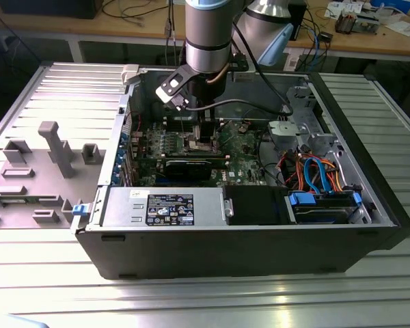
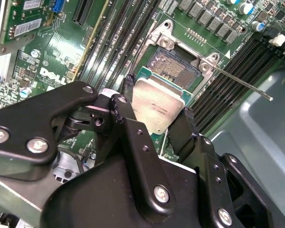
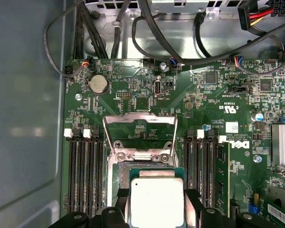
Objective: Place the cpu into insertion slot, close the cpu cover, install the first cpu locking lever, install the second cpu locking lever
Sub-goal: 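Place the cpu into insertion slot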
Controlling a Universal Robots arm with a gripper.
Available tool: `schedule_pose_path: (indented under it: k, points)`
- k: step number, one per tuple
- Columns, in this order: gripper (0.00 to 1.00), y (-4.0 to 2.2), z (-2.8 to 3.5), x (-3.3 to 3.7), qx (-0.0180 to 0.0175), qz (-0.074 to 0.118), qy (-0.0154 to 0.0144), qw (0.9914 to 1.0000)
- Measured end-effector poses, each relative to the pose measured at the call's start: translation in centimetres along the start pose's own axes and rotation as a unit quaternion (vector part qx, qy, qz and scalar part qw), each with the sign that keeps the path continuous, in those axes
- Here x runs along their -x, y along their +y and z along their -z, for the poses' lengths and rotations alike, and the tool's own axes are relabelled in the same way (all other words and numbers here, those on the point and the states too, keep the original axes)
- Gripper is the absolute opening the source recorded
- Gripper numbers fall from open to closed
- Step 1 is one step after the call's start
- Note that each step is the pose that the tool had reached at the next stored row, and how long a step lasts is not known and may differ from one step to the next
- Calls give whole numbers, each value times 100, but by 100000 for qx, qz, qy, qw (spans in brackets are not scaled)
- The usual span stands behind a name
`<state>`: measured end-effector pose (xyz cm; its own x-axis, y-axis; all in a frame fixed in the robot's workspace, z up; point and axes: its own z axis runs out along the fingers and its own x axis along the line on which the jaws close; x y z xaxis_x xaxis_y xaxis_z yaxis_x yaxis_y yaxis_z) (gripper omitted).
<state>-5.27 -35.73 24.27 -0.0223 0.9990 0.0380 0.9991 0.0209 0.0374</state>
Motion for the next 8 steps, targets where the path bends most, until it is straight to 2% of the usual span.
schedule_pose_path:
  k: [8]
  points:
    - [55, 0, 0, 0, 11, -11, 301, 100000]
